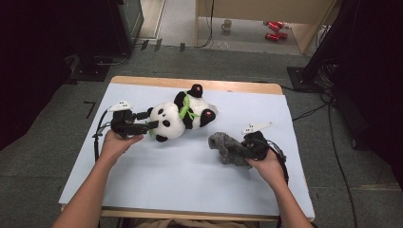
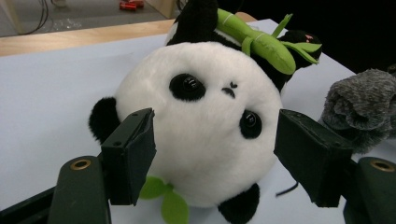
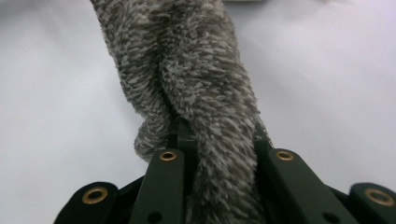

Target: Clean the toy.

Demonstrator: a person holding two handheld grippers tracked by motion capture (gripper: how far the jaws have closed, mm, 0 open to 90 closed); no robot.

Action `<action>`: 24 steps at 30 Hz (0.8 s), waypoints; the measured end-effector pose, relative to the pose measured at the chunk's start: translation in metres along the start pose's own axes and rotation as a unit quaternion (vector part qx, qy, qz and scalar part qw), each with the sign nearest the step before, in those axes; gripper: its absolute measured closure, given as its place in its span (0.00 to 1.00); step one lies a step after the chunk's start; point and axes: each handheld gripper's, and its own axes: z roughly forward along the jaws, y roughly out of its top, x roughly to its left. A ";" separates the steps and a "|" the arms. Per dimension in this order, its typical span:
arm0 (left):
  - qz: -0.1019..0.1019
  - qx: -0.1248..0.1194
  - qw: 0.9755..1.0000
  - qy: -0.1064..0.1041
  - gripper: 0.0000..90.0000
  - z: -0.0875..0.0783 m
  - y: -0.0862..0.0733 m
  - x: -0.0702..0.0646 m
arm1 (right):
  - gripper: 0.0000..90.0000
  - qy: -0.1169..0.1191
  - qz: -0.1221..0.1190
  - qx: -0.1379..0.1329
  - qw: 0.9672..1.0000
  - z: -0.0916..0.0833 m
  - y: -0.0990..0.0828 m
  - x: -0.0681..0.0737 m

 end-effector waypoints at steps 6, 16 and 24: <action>0.006 0.017 1.000 0.010 0.31 -0.011 -0.007 -0.002 | 0.85 -0.006 0.001 0.003 1.000 -0.007 -0.012 -0.001; 0.010 0.038 0.999 0.032 0.31 -0.023 -0.024 0.000 | 0.84 -0.012 -0.004 0.012 1.000 -0.019 -0.029 -0.001; 0.000 0.057 0.998 0.040 0.33 -0.023 -0.040 0.005 | 0.83 -0.006 -0.001 0.025 1.000 -0.015 -0.038 -0.005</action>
